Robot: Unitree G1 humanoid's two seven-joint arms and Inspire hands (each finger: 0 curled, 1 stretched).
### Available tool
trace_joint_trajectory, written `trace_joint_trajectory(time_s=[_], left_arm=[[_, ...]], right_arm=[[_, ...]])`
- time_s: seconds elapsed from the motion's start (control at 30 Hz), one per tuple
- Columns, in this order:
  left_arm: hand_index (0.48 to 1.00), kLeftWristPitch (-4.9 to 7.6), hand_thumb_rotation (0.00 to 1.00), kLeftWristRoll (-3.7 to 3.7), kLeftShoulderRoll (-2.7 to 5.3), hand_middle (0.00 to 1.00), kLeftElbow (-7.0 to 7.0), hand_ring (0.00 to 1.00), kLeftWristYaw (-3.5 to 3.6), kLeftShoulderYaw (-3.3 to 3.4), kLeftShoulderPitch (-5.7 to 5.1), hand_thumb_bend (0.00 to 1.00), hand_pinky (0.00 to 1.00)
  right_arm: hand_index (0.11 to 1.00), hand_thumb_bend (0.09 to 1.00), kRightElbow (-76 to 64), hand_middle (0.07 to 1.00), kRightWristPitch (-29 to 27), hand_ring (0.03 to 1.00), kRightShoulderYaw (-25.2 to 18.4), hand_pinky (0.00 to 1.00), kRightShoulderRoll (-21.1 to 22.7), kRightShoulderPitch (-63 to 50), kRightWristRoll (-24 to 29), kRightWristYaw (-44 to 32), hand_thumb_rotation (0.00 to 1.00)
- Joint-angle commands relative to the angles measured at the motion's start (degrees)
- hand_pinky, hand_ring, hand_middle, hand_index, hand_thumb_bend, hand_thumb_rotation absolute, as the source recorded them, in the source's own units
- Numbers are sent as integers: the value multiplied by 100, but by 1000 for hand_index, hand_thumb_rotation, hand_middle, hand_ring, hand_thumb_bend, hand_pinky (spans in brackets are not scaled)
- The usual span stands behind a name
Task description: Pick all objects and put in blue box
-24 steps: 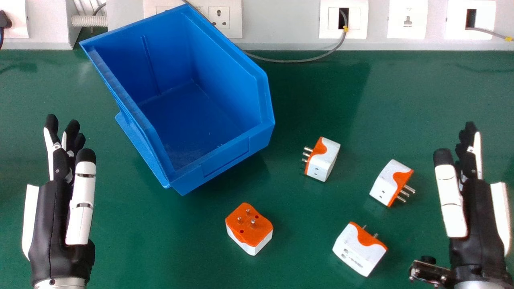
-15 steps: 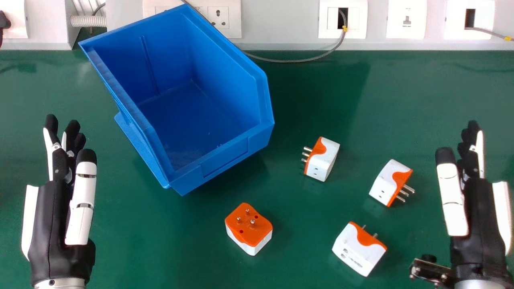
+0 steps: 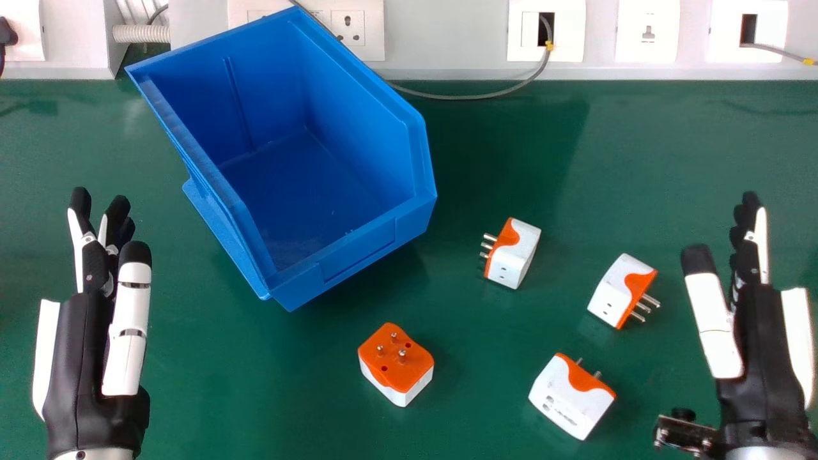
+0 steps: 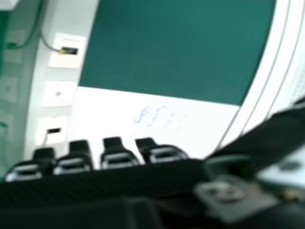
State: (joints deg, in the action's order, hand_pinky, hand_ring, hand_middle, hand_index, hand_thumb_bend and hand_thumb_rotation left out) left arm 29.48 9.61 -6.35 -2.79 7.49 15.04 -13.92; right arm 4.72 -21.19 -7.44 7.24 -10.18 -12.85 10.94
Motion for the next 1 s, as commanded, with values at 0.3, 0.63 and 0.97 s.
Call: trace_joint_trajectory(time_s=[0.3, 0.63, 0.97], left_arm=[[984, 27, 846, -33, -42, 994, 302, 1000, -35, 44, -81, 264, 1000], [987, 19, 852, 18, -52, 997, 332, 1000, 14, 45, -90, 266, 1000], [989, -18, 832, -9, -56, 996, 382, 1000, -2, 46, -105, 261, 1000]], right_arm=[[980, 642, 437, 996, 16, 978, -18, 911, 1059, 432, -975, 101, 778], [955, 718, 824, 981, 325, 955, 195, 844, 1552, 760, -1351, -50, 683], [942, 762, 844, 965, 1180, 947, 599, 833, 1911, 1086, -1960, -250, 733]])
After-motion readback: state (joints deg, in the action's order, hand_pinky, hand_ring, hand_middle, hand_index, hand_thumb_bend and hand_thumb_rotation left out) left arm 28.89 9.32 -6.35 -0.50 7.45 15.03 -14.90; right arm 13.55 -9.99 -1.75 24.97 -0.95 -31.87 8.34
